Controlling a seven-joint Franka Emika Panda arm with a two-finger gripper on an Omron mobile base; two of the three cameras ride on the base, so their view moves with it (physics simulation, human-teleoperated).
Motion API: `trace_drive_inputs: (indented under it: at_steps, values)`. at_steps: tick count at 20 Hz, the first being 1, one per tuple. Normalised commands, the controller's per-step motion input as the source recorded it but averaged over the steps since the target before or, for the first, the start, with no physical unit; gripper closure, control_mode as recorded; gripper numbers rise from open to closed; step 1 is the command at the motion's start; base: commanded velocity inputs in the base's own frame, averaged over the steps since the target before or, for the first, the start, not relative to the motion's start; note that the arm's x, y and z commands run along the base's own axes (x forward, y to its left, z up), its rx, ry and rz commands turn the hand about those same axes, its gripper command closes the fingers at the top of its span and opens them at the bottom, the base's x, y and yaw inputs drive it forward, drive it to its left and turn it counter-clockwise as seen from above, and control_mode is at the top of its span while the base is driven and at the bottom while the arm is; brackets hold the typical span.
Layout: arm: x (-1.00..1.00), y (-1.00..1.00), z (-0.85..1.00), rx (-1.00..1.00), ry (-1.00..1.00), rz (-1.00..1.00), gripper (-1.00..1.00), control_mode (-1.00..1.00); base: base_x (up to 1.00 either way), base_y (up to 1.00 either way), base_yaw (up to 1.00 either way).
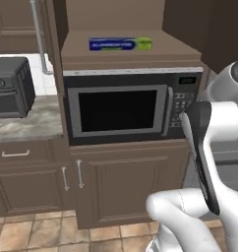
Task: Retrieve the tupperware and aluminum foil from the cabinet and place them on the dining counter near the plate with kebab skewer and sweet potato to prepare for storing leftovers.
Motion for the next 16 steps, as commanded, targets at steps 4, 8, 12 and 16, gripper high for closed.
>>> trace_drive_inputs:
  at_steps: [4,8,12,16]
  values:
    - [0.0,0.0,0.0,0.0,0.0,0.0,-1.0,1.0,0.42,0.19,-0.23]
    - [0.0,0.0,0.0,0.0,0.0,0.0,-1.0,1.0,0.51,0.03,-0.12]
    - [0.0,0.0,0.0,0.0,0.0,0.0,-1.0,1.0,0.74,0.0,-0.06]
    - [0.0,0.0,0.0,0.0,0.0,0.0,-1.0,1.0,0.67,0.0,-0.06]
